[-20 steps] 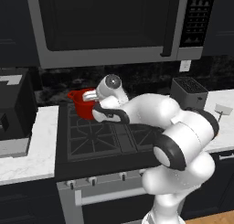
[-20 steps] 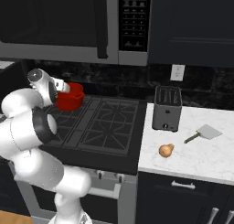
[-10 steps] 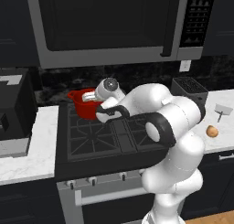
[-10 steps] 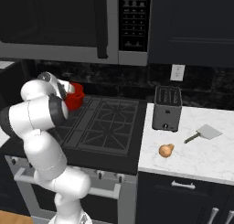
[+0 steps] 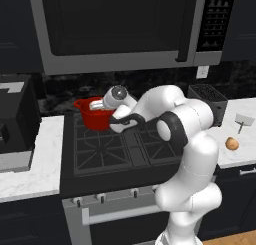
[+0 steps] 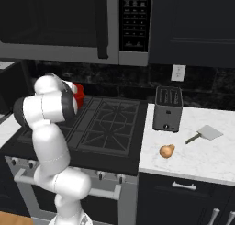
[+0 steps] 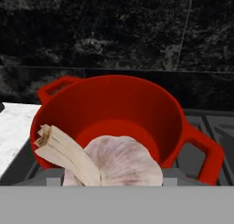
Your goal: Put the squash and garlic in the pot. Retrieve the spatula and lightly stir the vegetables in the pot.
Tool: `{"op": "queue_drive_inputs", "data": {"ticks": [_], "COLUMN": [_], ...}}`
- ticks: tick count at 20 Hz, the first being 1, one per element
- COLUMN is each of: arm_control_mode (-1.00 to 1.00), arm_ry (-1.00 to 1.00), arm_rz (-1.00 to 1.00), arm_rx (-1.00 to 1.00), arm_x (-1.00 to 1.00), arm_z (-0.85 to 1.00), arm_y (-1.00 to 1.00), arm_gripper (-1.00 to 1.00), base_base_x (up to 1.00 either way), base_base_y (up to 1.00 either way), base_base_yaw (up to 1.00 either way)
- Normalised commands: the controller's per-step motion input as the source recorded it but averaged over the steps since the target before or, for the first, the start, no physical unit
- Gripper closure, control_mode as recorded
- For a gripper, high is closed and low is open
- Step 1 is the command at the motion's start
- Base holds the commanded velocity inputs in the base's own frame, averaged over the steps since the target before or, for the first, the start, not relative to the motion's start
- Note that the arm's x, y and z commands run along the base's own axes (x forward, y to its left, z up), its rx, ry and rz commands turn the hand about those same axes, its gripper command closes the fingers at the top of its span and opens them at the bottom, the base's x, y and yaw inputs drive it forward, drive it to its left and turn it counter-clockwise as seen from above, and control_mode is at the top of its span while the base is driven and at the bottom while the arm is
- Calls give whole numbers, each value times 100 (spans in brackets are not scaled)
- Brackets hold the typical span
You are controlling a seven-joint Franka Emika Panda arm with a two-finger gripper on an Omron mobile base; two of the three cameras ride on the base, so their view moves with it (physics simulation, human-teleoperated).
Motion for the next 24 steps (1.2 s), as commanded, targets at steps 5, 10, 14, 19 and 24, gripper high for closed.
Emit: {"op": "queue_drive_inputs", "data": {"ticks": [5, 10, 14, 19, 24], "arm_control_mode": [-100, -100, -100, -100, -100], "arm_ry": [0, 0, 0, -7, -15], "arm_rz": [0, 0, 0, 0, 0], "arm_rx": [0, 0, 0, 0, 0], "arm_x": [27, 14, 6, 0, 0], "arm_z": [-15, -13, 0, 10, 33], "arm_y": [0, 0, 0, 0, 0], "arm_gripper": [100, -100, -100, -100, -100], "base_base_x": [0, 0, 0, 0, 0], "base_base_y": [0, 0, 0, 0, 0], "base_base_yaw": [0, 0, 0, 0, 0]}}
